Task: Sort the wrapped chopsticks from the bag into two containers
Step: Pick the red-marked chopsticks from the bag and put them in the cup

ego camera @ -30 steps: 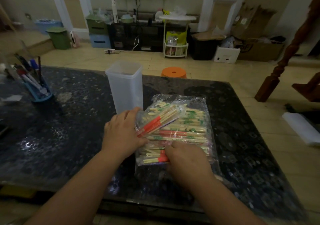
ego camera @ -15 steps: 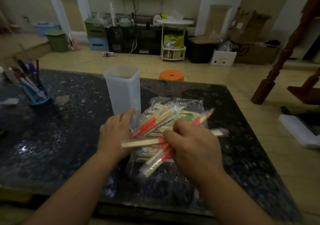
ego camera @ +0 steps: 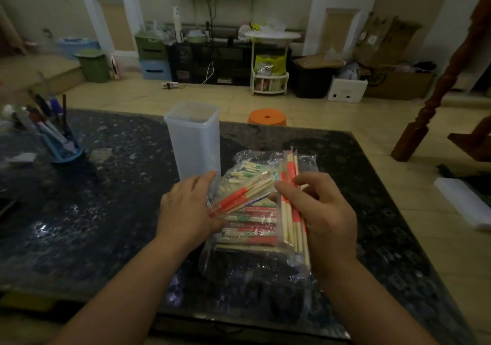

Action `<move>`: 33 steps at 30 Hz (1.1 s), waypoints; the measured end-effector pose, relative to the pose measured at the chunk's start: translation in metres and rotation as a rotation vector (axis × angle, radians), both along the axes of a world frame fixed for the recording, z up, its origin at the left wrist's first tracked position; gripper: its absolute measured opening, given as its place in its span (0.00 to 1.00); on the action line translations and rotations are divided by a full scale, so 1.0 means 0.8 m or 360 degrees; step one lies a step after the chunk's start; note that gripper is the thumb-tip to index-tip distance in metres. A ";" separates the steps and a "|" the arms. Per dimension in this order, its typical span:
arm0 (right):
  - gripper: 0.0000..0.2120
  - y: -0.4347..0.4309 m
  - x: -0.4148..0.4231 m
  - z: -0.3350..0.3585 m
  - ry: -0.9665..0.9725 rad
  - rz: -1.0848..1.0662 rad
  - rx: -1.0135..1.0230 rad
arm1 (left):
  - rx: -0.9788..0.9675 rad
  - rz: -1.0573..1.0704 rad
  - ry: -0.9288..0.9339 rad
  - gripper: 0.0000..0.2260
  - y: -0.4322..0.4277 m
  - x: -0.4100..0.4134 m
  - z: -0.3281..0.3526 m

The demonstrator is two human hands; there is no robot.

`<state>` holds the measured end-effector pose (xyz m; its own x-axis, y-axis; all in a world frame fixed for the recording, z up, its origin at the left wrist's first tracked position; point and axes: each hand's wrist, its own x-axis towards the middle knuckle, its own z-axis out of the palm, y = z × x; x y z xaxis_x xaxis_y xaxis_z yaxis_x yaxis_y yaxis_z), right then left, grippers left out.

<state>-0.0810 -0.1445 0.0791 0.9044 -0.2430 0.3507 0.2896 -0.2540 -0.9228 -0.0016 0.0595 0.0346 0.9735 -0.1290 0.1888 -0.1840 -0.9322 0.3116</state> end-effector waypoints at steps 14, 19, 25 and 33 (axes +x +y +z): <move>0.03 -0.004 0.013 0.001 -0.0805 -0.0632 -0.0392 | 0.0052 -0.0035 -0.0048 0.47 -0.004 0.001 -0.004; 0.06 0.005 0.006 0.005 -0.0568 -0.0418 -0.0100 | 0.0032 -0.0054 -0.0082 0.46 -0.006 0.000 -0.006; 0.05 0.015 0.007 0.001 -0.0008 -0.0260 0.0222 | -0.0057 -0.0071 -0.0094 0.45 -0.008 0.001 -0.005; 0.05 0.012 0.016 -0.012 0.0432 0.0015 0.0658 | -0.0001 -0.0125 -0.0100 0.44 -0.008 0.000 -0.007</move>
